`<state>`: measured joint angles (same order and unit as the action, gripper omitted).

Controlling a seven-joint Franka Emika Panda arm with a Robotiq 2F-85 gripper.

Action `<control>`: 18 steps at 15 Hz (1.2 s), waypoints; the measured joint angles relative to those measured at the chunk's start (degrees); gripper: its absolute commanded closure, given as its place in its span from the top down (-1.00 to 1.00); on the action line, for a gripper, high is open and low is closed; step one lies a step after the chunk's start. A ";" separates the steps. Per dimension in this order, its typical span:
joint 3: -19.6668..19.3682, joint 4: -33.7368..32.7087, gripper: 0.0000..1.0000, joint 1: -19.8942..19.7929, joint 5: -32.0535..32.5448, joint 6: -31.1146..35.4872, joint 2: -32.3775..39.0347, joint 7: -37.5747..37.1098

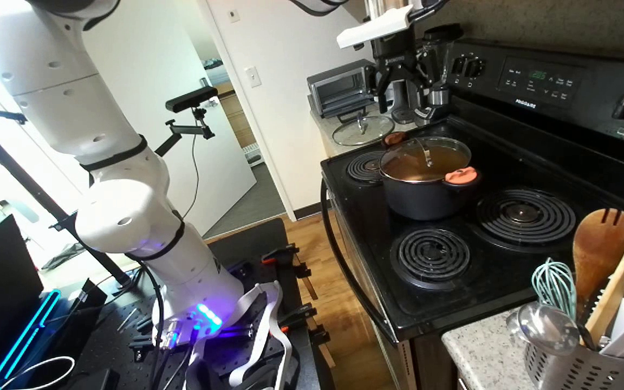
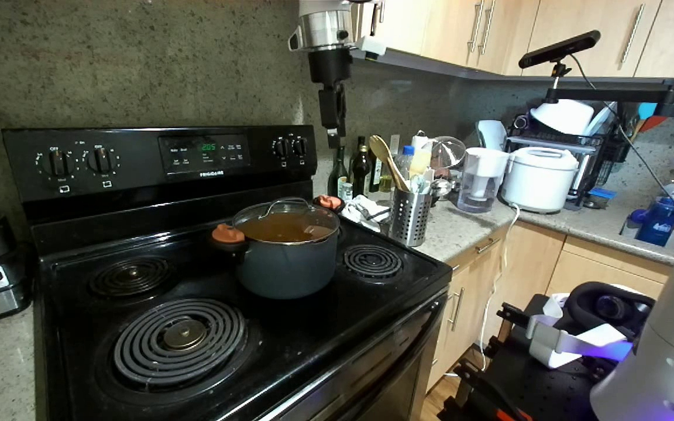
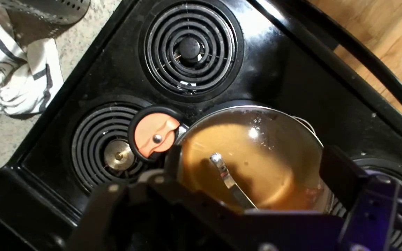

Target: Remove the glass lid from the pot on the stove

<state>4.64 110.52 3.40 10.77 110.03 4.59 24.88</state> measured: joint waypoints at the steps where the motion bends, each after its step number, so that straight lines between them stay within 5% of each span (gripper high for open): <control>1: -0.01 -0.01 1.00 -0.05 -0.33 0.39 0.57 2.58; 12: 1.36 1.26 1.00 0.29 -6.26 0.18 1.75 29.85; 18: 1.35 1.86 1.00 0.29 -6.45 0.06 1.90 32.48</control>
<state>6.00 112.38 3.69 4.32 110.10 6.49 57.35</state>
